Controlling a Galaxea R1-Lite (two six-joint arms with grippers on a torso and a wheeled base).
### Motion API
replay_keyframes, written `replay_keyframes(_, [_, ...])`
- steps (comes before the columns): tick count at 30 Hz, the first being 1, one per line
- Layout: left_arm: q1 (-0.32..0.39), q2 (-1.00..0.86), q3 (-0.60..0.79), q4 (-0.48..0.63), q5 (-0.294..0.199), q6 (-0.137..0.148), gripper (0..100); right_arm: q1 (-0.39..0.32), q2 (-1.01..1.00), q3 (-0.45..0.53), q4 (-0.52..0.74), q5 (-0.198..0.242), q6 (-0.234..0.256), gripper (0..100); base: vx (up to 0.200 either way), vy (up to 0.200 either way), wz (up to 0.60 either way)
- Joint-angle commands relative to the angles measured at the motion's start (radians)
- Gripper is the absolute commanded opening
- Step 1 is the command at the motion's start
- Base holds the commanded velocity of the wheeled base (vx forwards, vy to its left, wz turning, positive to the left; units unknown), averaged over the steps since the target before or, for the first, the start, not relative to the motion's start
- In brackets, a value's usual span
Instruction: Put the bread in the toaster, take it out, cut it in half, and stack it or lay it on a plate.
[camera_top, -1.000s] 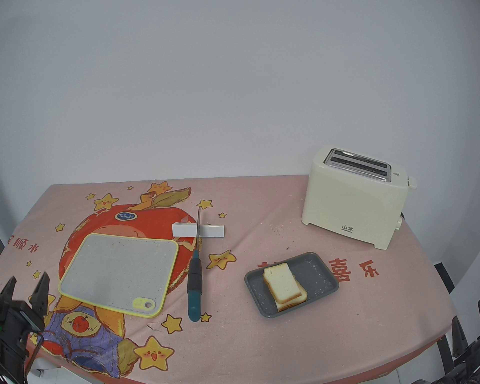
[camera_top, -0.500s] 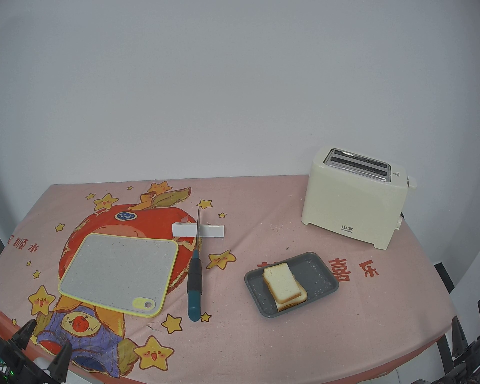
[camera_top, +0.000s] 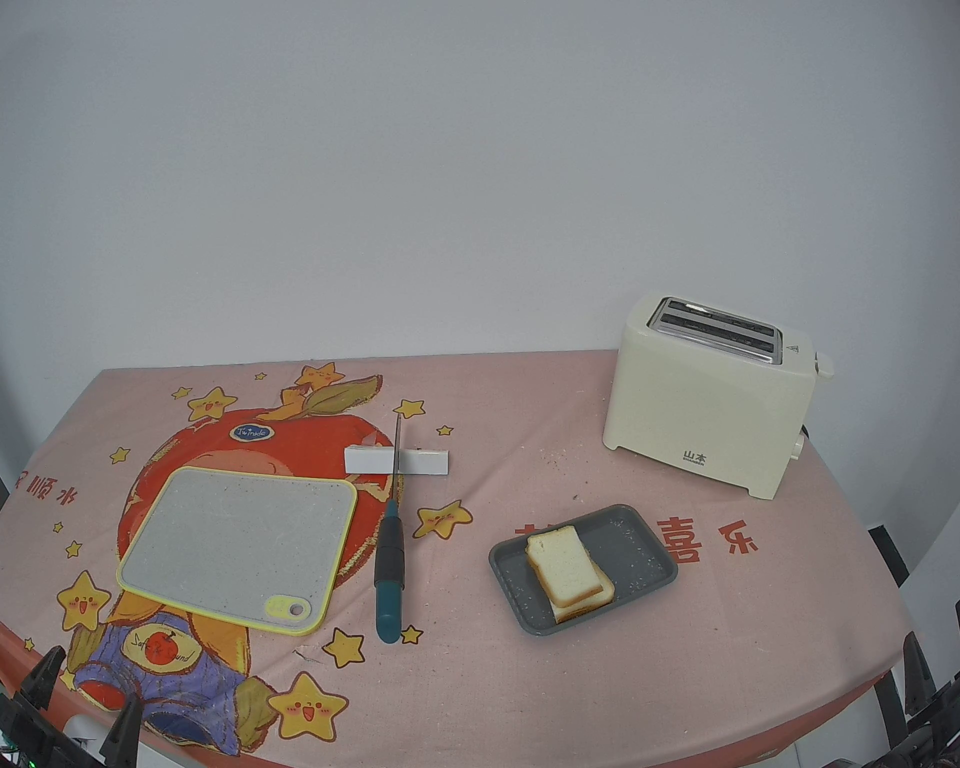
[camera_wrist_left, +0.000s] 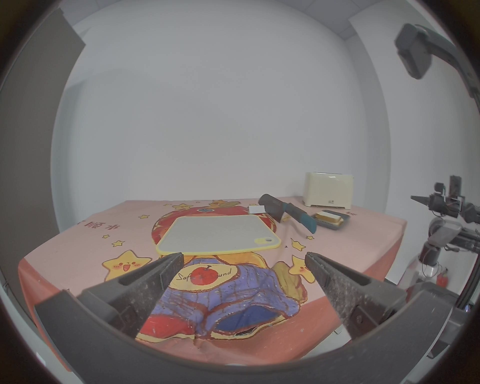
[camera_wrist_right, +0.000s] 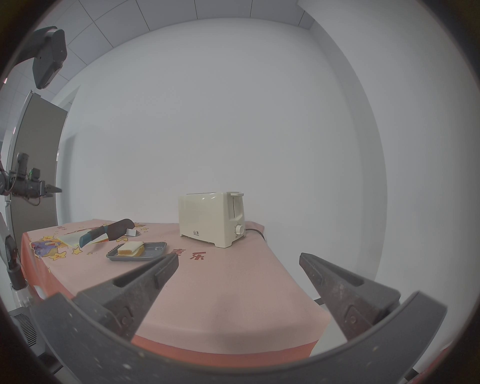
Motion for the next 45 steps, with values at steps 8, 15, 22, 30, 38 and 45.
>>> replay_keyframes(8, [0.063,-0.063,0.016,-0.008,-0.01,0.021,100,0.0,-0.016,0.018,0.0,0.0,0.0,100,0.0,0.0,0.0])
replay_keyframes(15, [0.066,-0.063,0.016,-0.007,-0.005,-0.002,100,0.0,-0.016,0.018,0.0,0.0,0.0,100,0.0,0.0,0.0])
replay_keyframes(22, [0.066,-0.063,0.015,-0.007,-0.005,-0.002,100,0.0,-0.016,0.018,0.0,0.0,0.0,100,0.0,0.0,0.0])
replay_keyframes(30, [0.067,-0.063,0.016,-0.007,-0.004,-0.002,100,0.0,-0.016,0.018,0.0,0.001,-0.008,100,0.0,0.0,0.0])
replay_keyframes(38, [0.066,-0.063,0.015,-0.007,-0.004,-0.002,100,0.0,-0.016,0.018,0.0,0.001,-0.019,100,0.0,0.0,0.0])
replay_keyframes(45, [0.066,-0.063,0.015,-0.007,-0.004,-0.002,100,0.0,-0.016,0.018,0.0,0.001,-0.016,100,0.0,0.0,0.0])
